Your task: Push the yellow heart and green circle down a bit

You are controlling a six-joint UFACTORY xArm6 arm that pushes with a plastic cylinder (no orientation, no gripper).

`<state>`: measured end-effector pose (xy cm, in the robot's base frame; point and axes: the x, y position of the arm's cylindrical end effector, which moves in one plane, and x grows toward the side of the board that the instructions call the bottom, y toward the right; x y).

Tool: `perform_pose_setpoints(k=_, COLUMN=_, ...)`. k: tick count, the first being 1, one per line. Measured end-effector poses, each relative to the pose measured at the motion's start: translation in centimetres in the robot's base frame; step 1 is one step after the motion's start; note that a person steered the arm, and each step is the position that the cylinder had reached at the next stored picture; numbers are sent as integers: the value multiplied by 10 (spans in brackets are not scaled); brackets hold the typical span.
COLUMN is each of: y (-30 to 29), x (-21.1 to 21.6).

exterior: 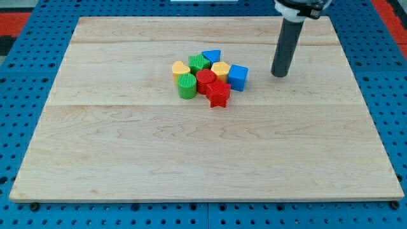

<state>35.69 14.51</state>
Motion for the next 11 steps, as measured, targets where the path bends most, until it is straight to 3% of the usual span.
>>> perform_pose_setpoints(k=1, y=-55, x=18)
perform_pose_setpoints(k=2, y=-72, x=27)
perform_pose_setpoints(k=4, y=-47, x=37)
perform_pose_setpoints(k=5, y=-47, x=18)
perform_pose_setpoints(k=6, y=-65, x=-35)
perform_pose_setpoints(k=7, y=-119, x=-63)
perform_pose_setpoints(k=8, y=-168, x=-63)
perform_pose_setpoints(k=11, y=-197, x=-33)
